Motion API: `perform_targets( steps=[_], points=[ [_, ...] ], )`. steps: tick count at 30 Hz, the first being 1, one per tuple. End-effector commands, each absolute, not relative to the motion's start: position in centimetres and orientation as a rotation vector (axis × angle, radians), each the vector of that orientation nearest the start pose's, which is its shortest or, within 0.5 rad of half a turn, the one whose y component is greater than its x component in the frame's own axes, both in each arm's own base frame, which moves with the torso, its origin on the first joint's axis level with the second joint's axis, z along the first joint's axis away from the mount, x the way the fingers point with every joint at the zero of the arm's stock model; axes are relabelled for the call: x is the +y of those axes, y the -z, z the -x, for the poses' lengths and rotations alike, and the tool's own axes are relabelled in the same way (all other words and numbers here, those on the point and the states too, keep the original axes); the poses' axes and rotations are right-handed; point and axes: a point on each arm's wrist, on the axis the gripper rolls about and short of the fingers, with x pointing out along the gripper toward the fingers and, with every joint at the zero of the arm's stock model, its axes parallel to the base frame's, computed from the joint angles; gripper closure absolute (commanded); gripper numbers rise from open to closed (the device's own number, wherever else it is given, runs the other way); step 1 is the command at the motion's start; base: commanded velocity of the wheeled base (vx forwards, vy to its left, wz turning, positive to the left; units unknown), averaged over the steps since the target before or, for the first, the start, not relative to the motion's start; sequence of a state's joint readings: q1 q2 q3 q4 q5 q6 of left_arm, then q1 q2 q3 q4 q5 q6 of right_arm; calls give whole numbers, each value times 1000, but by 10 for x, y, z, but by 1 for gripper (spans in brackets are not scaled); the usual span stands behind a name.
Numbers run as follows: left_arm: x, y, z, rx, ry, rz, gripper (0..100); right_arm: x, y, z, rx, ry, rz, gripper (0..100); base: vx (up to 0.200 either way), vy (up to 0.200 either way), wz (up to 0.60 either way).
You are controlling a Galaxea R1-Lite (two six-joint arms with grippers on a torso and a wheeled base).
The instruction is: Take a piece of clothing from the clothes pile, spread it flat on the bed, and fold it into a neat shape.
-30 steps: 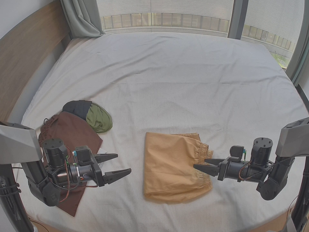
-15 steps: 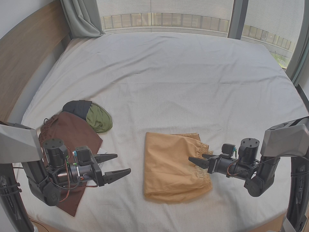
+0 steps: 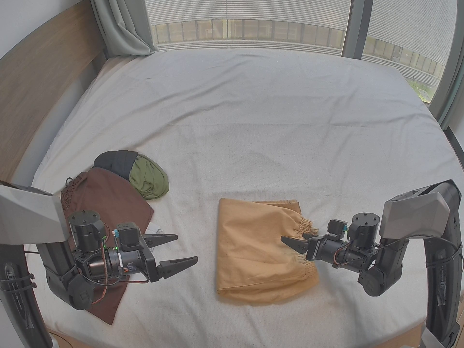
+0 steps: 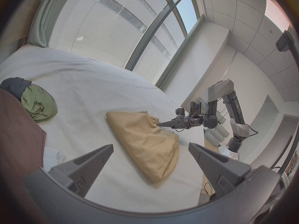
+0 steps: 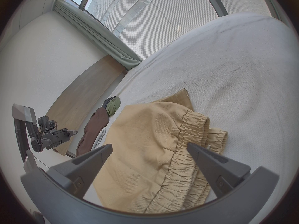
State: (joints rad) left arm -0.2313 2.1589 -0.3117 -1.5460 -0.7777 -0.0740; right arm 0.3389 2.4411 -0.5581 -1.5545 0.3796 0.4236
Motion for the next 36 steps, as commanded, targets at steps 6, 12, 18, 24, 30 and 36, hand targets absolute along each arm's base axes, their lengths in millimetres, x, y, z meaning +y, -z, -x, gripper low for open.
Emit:
perform_targets(
  steps=[6,12,18,24,30,36],
  points=[
    [-80,-31,-272,345,990,153,0,120,15,-315,465,-635,-411,0,0,0,0],
    [-80,-32,-272,338,991,148,0,116,-10,-301,439,-651,-414,0,0,0,0],
    [-76,-27,-269,294,1000,28,0,107,-16,-274,507,-696,-412,0,0,0,0],
    [-70,-23,-270,247,1023,-66,0,102,-9,-257,581,-688,-409,0,0,0,0],
    [-67,-26,-270,230,1041,-68,0,98,-1,-248,620,-683,-361,0,0,0,0],
    [-66,-26,-270,233,1040,-66,0,94,14,-247,674,-659,-357,0,0,0,0]
  ],
)
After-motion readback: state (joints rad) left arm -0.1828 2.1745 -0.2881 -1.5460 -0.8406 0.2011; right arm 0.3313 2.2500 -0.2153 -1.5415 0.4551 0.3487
